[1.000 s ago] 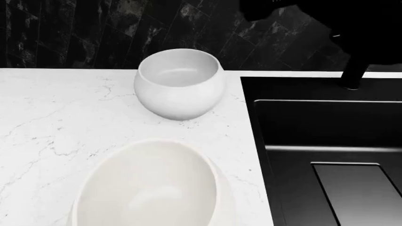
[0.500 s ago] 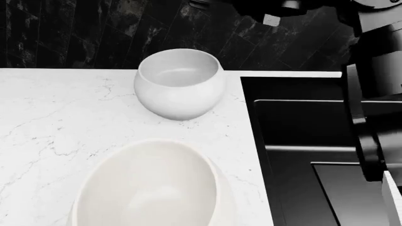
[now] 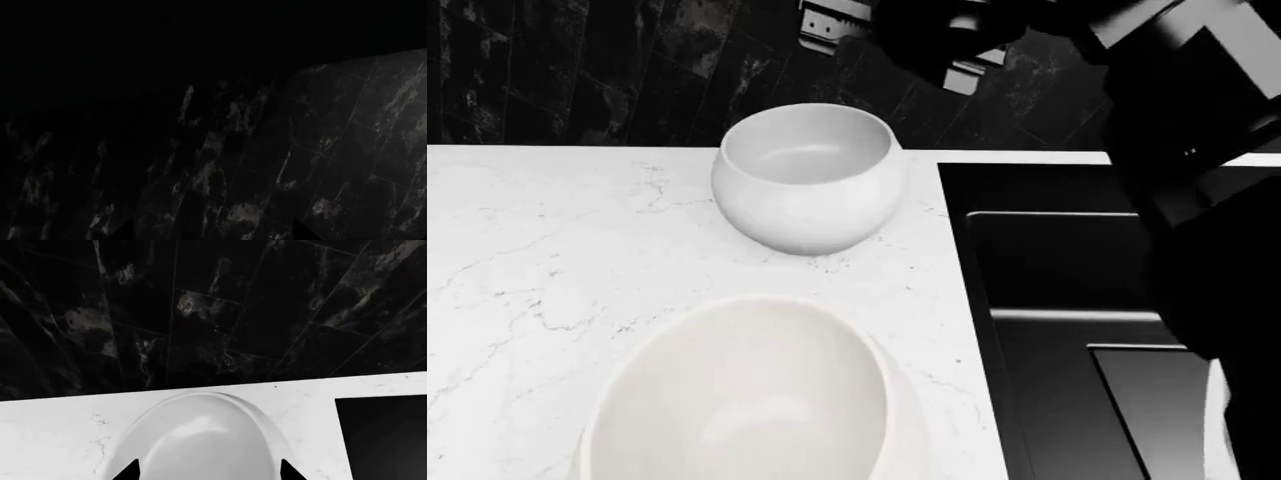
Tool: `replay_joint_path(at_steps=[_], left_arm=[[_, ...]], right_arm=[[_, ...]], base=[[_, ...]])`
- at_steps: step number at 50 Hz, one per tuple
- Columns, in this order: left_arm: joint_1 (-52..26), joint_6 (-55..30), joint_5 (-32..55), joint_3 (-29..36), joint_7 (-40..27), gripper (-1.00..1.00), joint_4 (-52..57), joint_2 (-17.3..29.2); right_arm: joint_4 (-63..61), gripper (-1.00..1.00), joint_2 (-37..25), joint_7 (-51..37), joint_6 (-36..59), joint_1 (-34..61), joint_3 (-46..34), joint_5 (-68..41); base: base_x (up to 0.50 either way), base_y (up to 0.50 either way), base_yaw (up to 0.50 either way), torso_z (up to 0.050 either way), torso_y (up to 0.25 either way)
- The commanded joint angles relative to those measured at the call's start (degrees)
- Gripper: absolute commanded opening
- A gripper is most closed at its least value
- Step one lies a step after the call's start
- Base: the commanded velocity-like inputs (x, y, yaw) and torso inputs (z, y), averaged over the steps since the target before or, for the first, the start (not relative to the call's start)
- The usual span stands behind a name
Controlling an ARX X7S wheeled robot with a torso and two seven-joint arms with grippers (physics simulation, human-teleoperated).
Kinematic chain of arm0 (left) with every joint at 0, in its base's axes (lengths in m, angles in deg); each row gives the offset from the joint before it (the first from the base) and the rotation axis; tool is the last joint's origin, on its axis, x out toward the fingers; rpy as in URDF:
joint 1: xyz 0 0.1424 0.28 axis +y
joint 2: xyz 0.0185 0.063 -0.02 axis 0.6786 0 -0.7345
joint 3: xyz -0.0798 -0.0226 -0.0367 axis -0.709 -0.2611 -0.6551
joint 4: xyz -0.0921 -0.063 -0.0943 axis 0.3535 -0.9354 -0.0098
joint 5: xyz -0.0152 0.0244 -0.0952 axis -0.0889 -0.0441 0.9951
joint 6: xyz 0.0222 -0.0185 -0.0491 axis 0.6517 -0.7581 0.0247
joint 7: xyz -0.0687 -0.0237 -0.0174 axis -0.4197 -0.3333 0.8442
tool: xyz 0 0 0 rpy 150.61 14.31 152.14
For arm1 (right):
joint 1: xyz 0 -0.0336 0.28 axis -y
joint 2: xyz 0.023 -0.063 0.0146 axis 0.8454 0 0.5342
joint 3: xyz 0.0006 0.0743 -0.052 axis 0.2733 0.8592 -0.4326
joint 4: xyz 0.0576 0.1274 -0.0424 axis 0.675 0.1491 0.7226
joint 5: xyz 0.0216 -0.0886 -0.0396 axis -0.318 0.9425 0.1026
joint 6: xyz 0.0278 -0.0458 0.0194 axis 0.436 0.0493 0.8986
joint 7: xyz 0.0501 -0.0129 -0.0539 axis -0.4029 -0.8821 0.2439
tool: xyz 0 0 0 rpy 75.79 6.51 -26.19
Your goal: Stack the bowls in the sink.
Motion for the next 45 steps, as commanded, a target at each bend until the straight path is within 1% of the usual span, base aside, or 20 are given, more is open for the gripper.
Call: replay_joint_path(at_steps=[1,6,16,22,31,34,42,43,45], left_arm=[[1.2,0.9,-0.1,-0.2,0.3,1.00,0.5,0.5],[1.3,0.9,0.1,-0.3,0.3,1.00,0.4,0.9],[2.1,1.7,-0.3,-0.2,0.8,1.00,0.4,0.9],[2.9,2.0,0.0,-0.6,0.7,1.00,0.8,1.6],[3.2,2.3,-0.4,-0.4,1.1,1.00,0.9,1.8],[3.0,2.1,0.6,-0.3,0.1,1.00,1.0,1.7],[3.7,2.5,0.3,-0.2,0.5,1.00,1.2,1.9],[4.1,2.9,-0.5,-0.3,1.4,1.00,1.1,2.2],[3.8,2.6,0.4,-0.4,0.5,1.00,1.3,2.3]], right_arm=[[0.8,1.00,0.7,3.7,-5.4,0.6,-19.7,-14.7],[1.4,1.00,0.7,5.6,-6.3,-1.5,-21.0,-14.4],[2.2,1.00,0.7,3.7,-6.3,-1.6,-21.8,-10.8],[2.5,1.00,0.7,4.5,-6.2,-2.1,-21.5,-12.1],[2.7,1.00,0.7,5.3,-5.1,-3.6,-22.0,-10.7],[2.7,1.00,0.7,5.0,-5.2,-4.3,-22.1,-9.9],[3.0,1.00,0.7,4.7,-4.1,-4.9,-22.2,-10.9],[3.1,1.00,0.7,4.8,-4.0,-5.2,-22.3,-10.9],[3.2,1.00,0.7,5.1,-3.8,-5.5,-22.3,-10.7]], base=[[0.00,0.00,0.00,0.000,0.000],[0.00,0.00,0.00,0.000,0.000],[0.00,0.00,0.00,0.000,0.000],[0.00,0.00,0.00,0.000,0.000],[0.00,0.00,0.00,0.000,0.000],[0.00,0.00,0.00,0.000,0.000],[0.00,0.00,0.00,0.000,0.000],[0.00,0.00,0.00,0.000,0.000],[0.00,0.00,0.00,0.000,0.000]])
